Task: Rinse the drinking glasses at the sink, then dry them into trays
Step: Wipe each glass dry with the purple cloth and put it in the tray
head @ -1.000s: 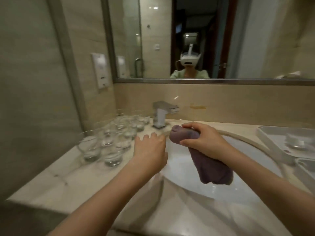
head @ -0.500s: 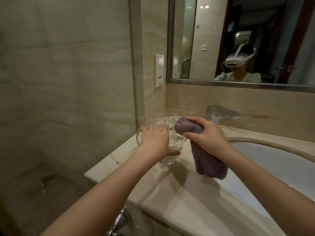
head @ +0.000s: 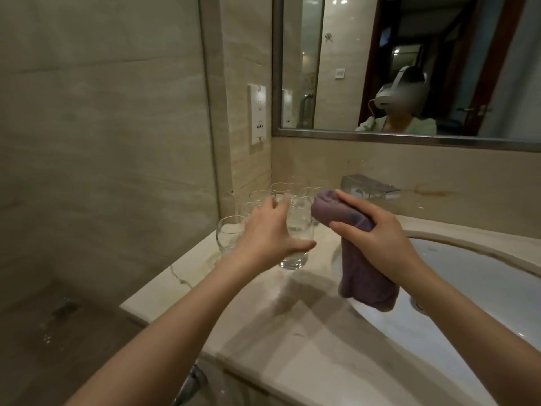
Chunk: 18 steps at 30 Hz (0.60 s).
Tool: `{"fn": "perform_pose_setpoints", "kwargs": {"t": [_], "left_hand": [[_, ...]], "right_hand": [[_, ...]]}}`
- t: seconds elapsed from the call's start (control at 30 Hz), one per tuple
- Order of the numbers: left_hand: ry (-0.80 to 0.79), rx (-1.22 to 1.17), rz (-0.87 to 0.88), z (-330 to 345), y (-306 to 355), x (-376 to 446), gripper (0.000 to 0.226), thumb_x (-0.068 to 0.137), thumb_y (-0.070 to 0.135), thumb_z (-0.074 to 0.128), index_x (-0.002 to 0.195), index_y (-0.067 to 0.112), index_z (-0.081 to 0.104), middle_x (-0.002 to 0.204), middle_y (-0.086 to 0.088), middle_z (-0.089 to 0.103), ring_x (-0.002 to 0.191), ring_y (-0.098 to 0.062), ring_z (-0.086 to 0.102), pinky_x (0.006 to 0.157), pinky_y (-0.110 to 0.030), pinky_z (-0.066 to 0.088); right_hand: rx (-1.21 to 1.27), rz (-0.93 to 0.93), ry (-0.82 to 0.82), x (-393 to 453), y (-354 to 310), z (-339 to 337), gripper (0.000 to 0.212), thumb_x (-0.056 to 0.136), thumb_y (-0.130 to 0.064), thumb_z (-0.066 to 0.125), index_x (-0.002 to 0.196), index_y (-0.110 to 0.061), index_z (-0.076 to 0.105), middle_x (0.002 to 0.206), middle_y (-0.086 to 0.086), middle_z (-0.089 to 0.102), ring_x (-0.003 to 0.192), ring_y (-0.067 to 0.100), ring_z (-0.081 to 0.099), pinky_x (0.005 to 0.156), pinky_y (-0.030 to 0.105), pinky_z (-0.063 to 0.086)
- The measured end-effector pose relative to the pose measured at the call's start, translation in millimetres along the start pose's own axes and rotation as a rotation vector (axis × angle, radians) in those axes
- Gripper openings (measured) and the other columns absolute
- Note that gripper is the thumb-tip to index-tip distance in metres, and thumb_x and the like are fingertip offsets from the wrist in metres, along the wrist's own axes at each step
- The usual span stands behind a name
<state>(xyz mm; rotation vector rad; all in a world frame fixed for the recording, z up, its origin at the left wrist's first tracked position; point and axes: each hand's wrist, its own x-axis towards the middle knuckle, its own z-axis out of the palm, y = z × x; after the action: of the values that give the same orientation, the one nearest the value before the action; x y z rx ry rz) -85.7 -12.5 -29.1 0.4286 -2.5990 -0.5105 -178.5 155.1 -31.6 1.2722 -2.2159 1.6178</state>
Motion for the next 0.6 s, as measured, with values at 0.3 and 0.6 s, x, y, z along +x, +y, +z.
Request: {"fn": "perform_pose_setpoints", "kwargs": {"t": [0.3, 0.6], "left_hand": [[0.047, -1.339, -0.181, 60, 85, 16, 0.130, 0.042, 0.047, 0.090, 0.148, 0.039, 0.016, 0.125, -0.014, 0.054, 0.115, -0.024, 0.060, 0.103, -0.046, 0.045], [-0.084, -1.621, -0.351, 158, 175, 17, 0.089, 0.055, 0.066, 0.078, 0.116, 0.005, 0.058, 0.116, -0.019, 0.067, 0.109, -0.038, 0.063, 0.100, -0.058, 0.045]], "right_hand": [[-0.101, -0.182, 0.224, -37, 20, -58, 0.061, 0.083, -0.037, 0.066, 0.139, -0.038, 0.041, 0.125, -0.006, 0.051, 0.113, 0.000, 0.051, 0.095, 0.011, 0.039], [-0.127, 0.021, 0.375, -82, 67, -106, 0.043, 0.083, -0.053, 0.045, 0.125, -0.047, 0.045, 0.121, -0.036, 0.051, 0.113, 0.000, 0.054, 0.096, 0.020, 0.040]]}}
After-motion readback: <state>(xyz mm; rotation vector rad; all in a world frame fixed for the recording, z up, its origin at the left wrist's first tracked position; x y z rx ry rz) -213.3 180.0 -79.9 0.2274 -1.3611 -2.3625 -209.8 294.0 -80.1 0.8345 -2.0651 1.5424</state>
